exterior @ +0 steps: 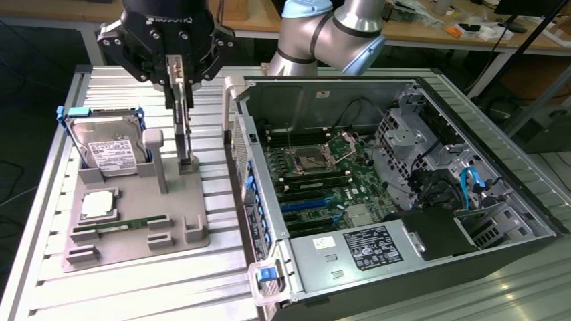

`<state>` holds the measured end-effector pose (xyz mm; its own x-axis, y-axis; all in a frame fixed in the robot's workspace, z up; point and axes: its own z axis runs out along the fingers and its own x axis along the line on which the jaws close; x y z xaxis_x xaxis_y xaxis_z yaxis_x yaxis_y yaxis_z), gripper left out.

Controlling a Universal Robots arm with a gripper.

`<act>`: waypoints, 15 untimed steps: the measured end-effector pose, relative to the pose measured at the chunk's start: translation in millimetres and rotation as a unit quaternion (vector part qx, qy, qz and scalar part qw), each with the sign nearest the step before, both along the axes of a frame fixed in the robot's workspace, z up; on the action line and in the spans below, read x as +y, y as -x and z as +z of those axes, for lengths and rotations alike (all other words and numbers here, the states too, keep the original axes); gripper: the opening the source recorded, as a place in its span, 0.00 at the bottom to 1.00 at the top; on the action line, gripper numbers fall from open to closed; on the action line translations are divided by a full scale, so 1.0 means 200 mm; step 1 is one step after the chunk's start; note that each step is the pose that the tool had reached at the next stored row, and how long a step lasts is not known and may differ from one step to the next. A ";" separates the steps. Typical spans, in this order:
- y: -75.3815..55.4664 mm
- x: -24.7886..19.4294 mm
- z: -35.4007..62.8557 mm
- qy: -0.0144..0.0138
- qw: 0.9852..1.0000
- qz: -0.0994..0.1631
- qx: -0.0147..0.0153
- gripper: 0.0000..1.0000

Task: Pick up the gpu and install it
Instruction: 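Pick up the gpu and move the gpu toward the slot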

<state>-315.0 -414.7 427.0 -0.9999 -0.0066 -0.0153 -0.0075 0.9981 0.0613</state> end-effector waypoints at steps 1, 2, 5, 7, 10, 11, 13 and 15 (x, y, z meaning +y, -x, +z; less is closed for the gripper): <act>0.00 0.000 0.004 0.000 1.000 0.000 0.000 0.27; 0.00 0.000 0.006 0.000 1.000 0.000 0.000 0.27; 0.00 0.000 0.010 0.000 1.000 0.000 0.000 0.27; -0.01 0.000 0.010 0.000 1.000 0.000 0.000 0.27; -0.04 0.000 0.010 0.000 1.000 0.000 0.000 0.27; -0.06 0.000 0.010 0.000 1.000 0.000 0.000 0.27; -0.09 0.000 0.010 0.000 1.000 0.000 0.000 0.27; -0.12 0.000 0.010 0.000 1.000 0.000 0.001 0.27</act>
<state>-291.2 -414.7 429.0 -0.9999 -0.0066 -0.0141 -0.0075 0.9981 0.0614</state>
